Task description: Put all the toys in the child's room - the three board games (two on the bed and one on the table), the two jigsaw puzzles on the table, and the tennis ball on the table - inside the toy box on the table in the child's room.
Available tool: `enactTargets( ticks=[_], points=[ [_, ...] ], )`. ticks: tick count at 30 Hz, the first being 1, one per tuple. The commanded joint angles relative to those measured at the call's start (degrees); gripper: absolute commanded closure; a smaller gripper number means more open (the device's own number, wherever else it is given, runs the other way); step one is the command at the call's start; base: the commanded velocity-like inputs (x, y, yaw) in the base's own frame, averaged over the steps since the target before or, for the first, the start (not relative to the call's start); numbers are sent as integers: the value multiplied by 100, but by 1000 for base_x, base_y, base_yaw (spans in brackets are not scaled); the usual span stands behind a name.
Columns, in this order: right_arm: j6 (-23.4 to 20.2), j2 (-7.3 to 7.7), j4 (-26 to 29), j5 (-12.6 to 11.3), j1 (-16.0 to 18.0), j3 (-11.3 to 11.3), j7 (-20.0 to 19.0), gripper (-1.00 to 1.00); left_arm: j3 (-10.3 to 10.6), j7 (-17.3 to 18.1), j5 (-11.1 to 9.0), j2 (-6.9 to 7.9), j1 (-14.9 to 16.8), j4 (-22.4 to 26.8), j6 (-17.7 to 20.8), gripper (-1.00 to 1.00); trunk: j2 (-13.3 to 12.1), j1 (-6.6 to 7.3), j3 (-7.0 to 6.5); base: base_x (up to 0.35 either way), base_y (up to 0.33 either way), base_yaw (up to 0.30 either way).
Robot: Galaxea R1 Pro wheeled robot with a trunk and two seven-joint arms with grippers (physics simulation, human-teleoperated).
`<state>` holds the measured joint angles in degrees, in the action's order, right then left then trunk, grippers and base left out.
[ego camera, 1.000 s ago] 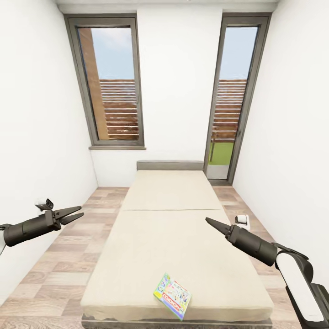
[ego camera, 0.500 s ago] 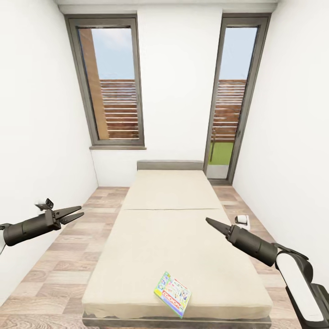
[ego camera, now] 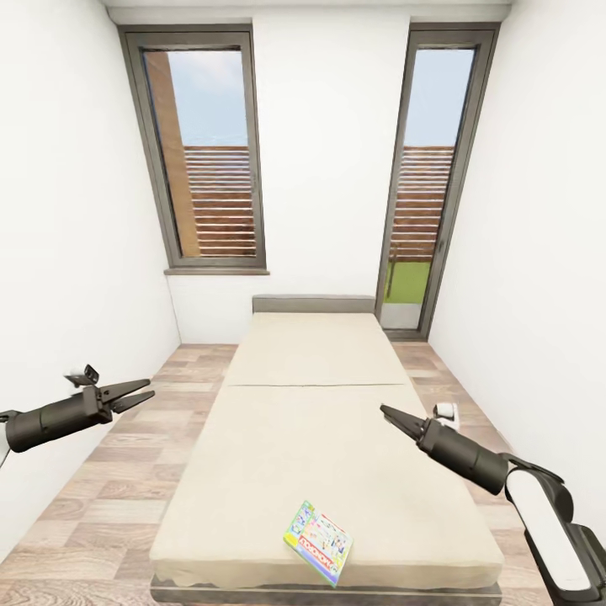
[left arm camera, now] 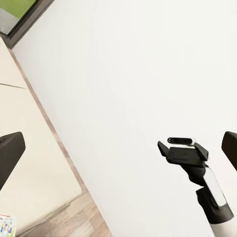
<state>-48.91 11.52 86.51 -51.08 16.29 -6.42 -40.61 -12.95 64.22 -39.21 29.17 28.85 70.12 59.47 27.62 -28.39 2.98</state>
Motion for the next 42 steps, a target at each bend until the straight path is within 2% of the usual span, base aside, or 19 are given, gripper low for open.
enactTargets(
  ticks=[1,5,9,15,27,35,42],
  points=[
    [-32,0,-47,-12,6,-11,-10,-100,-4,17,1,4,6,0,29,-100,12,-3,12,0,0,0],
    [-48,-2,-315,-40,6,-100,-6,-100,-24,19,0,21,7,8,35,-100,12,-3,12,0,0,0],
    [-81,-7,-557,-55,6,-290,-1,-100,-45,25,-6,42,7,44,39,-100,12,-3,12,0,0,0],
    [-91,-9,-1001,-65,19,-439,0,-100,-55,27,-18,59,7,60,46,-100,252,-135,120,0,0,0],
    [-56,-9,-1764,-60,111,-498,38,-100,-42,29,-73,62,15,63,53,-100,734,-398,336,0,0,0],
    [-40,-12,-1940,-60,120,-701,313,-100,-10,27,-63,58,48,63,53,-100,1055,-574,479,-109,54,0],
    [-36,-17,-1967,-66,128,-730,565,-100,-6,24,-54,54,51,63,53,-100,1335,-728,605,-35,20,0]
  ],
)
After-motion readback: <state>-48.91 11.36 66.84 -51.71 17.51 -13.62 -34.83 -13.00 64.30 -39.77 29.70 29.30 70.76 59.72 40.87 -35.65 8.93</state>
